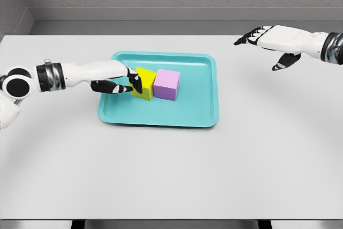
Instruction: Push two cubes
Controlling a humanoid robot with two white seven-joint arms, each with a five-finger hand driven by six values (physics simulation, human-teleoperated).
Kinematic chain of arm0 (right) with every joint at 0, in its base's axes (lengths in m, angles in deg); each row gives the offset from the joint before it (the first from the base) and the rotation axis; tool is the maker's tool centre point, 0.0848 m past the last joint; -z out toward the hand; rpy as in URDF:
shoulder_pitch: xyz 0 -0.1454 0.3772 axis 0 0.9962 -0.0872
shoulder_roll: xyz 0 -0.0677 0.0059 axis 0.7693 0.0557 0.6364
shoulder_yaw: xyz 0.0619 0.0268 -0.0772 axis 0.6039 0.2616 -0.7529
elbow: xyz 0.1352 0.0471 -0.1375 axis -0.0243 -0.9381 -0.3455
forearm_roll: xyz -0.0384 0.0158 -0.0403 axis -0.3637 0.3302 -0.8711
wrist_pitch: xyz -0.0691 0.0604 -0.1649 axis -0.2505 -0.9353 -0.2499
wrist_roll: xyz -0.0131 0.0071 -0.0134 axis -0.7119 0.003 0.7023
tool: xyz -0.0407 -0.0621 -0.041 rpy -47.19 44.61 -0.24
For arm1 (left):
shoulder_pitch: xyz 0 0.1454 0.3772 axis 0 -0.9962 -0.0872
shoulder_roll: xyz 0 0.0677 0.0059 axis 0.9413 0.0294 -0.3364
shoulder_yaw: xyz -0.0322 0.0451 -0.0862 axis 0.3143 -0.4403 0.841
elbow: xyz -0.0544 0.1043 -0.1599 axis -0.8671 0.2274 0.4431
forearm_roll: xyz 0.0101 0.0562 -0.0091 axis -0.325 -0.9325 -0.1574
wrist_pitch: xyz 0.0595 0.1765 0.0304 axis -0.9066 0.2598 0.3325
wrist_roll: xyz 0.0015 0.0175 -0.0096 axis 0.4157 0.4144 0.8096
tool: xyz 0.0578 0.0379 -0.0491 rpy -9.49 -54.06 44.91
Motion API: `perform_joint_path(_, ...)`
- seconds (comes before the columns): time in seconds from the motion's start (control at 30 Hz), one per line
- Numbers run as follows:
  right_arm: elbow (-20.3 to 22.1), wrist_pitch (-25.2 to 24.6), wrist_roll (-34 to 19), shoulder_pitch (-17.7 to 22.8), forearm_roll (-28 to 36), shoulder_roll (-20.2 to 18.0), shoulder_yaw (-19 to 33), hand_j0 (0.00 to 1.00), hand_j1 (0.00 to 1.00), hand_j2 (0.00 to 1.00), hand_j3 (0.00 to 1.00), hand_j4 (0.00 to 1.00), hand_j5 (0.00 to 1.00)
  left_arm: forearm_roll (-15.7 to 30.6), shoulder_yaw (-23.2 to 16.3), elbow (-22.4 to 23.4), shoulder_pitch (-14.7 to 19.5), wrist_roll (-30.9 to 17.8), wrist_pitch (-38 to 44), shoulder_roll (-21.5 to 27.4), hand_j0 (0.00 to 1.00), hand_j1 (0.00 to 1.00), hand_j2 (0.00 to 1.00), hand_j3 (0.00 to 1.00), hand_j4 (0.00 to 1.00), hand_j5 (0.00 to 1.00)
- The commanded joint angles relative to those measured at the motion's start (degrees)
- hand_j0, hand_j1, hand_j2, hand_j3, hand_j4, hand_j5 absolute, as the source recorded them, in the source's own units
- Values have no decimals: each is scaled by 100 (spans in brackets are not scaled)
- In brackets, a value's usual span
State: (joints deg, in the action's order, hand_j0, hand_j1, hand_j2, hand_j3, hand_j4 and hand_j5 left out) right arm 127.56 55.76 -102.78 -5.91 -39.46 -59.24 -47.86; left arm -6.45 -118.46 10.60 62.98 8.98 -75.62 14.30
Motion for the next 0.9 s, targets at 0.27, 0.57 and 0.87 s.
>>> perform_joint_path(0.27,1,-16,3,0,30,-5,-51,100,100,100,100,100,100,-195,-16,150,-281,2,15,-215,47,47,47,47,47,47)
perform_joint_path(0.57,1,-16,3,0,39,-23,-69,100,100,100,100,100,100,-335,-16,467,-237,2,15,-452,46,46,46,46,46,46)
perform_joint_path(0.87,36,-16,3,9,39,-40,-69,100,100,100,100,100,100,-133,1,-368,-272,2,15,646,47,47,47,47,47,47)
